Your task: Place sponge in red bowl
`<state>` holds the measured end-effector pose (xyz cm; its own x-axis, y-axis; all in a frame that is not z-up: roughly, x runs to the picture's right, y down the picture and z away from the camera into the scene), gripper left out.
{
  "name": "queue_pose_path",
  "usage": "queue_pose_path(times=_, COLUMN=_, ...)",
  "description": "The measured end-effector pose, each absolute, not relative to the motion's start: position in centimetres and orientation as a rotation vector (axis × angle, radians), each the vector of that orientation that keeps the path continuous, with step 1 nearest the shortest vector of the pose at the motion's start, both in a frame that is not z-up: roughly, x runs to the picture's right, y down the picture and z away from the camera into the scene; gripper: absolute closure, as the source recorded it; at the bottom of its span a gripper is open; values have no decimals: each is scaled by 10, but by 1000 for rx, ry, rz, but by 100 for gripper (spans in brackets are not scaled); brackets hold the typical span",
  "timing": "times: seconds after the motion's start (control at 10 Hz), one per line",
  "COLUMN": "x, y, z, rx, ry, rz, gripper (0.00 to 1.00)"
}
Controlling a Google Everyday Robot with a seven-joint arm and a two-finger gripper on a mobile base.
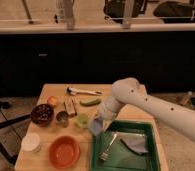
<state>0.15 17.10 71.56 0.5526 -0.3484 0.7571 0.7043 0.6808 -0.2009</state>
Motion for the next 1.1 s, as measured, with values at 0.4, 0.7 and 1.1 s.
queue_pose_path(times=0.4, x=-77, y=188, z=686, rx=-479, ry=-823, rz=-801, gripper=100)
queue_pose_path(times=0.7, x=-129, y=210, z=666, rx=-467, ry=-888, rz=-904, gripper=100)
queue_pose_path(times=1.1, x=-161, y=252, z=660, rx=-507, ry=-973, rz=-978, gripper=100)
